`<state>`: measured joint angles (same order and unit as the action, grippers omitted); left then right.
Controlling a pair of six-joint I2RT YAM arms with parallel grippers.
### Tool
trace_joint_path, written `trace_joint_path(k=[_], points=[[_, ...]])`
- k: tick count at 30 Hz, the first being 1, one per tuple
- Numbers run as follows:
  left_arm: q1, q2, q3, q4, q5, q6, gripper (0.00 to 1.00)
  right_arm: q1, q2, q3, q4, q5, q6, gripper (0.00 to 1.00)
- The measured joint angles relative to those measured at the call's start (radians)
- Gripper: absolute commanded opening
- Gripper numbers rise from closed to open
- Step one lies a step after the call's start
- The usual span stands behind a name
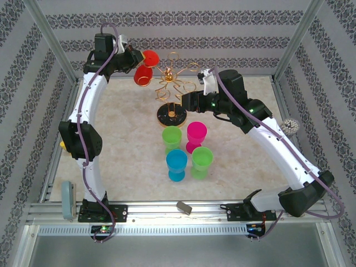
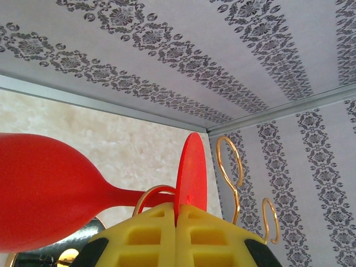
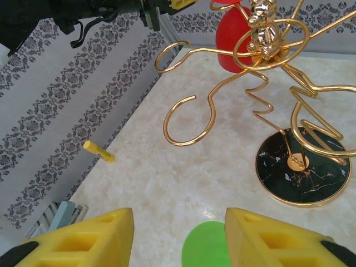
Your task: Take the wine glass off the wine glass rack
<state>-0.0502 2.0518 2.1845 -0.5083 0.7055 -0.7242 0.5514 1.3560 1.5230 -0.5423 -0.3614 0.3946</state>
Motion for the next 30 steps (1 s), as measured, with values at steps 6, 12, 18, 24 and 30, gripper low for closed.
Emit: trace_joint_path(k=[6, 12, 18, 24, 30], points=[[0.0, 0.0, 0.0, 0.001, 0.023, -0.027, 0.0, 0.0, 0.001, 0.0, 0.0, -0.006, 0.001, 0.47], [0.0, 0.0, -0.019, 0.032, 0.058, -0.079, 0.0, 0.0, 0.005, 0.0, 0.0, -0.013, 0.004, 0.46], [0.0, 0.0, -0.047, 0.075, 0.09, -0.131, 0.0, 0.0, 0.005, 0.0, 0.0, -0.015, 0.004, 0.46], [0.0, -0.005, -0.061, 0.1, 0.116, -0.17, 0.0, 0.0, 0.005, 0.0, 0.0, -0.015, 0.013, 0.46], [0.0, -0.024, -0.078, 0.12, 0.138, -0.19, 0.0, 0.0, 0.005, 0.0, 0.0, -0.015, 0.022, 0.46]])
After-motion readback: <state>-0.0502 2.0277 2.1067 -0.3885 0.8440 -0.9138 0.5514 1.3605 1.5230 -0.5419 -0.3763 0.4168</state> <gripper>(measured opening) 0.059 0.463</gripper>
